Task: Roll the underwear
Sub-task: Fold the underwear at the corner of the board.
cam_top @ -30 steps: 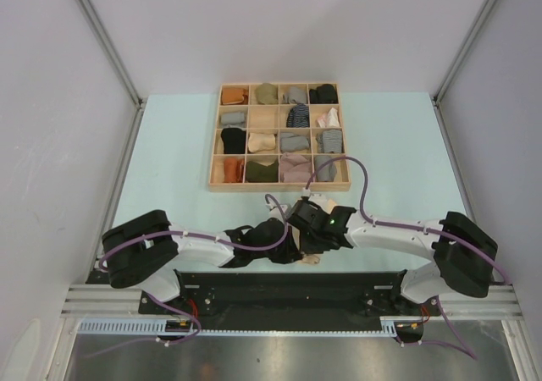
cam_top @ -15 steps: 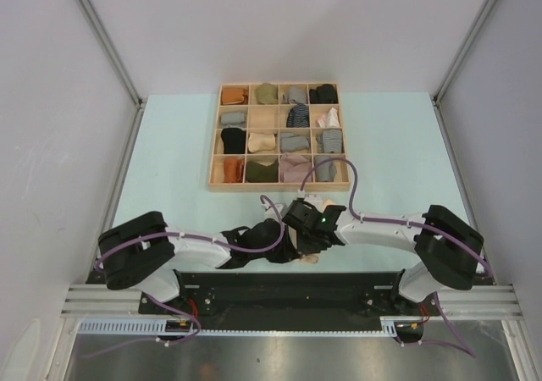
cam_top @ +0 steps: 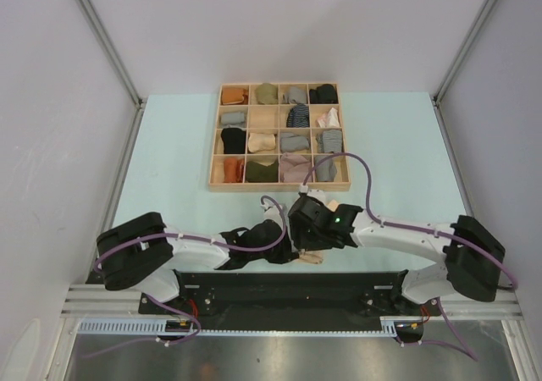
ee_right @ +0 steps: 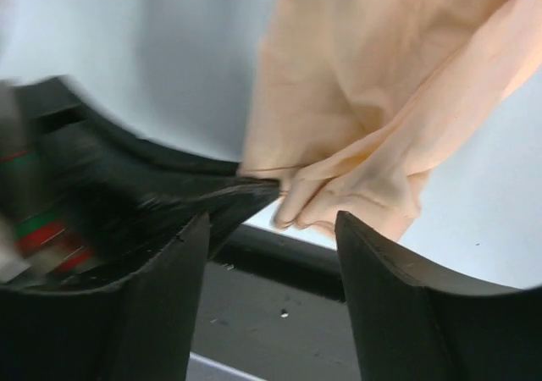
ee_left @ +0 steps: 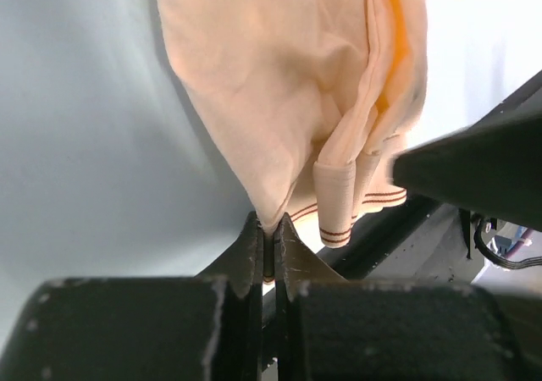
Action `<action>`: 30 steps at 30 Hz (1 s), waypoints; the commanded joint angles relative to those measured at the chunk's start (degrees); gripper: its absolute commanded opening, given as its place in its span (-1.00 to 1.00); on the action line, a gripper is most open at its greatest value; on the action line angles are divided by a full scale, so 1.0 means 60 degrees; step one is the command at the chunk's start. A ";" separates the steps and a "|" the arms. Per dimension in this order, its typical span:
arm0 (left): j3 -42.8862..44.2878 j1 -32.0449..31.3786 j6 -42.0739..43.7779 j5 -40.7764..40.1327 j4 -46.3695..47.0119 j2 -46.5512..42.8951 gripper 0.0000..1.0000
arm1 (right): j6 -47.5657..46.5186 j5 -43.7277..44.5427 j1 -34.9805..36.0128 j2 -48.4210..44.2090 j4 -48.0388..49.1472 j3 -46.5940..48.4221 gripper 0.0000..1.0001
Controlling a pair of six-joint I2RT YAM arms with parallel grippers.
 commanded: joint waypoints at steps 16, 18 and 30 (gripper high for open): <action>-0.0113 -0.0093 0.0267 -0.0096 -0.0207 0.0060 -1.00 | 0.0236 0.0199 -0.2280 -0.2941 -0.0711 -0.2047 0.18; -0.0112 -0.0093 0.0267 -0.0082 -0.0207 0.0074 -1.00 | 0.0280 0.0037 -0.2280 -0.2795 -0.0462 -0.2296 0.18; -0.0142 -0.0107 0.0252 -0.0082 -0.0177 0.0045 -1.00 | 0.0675 -0.0272 -0.1665 -0.1770 0.0843 -0.2473 0.20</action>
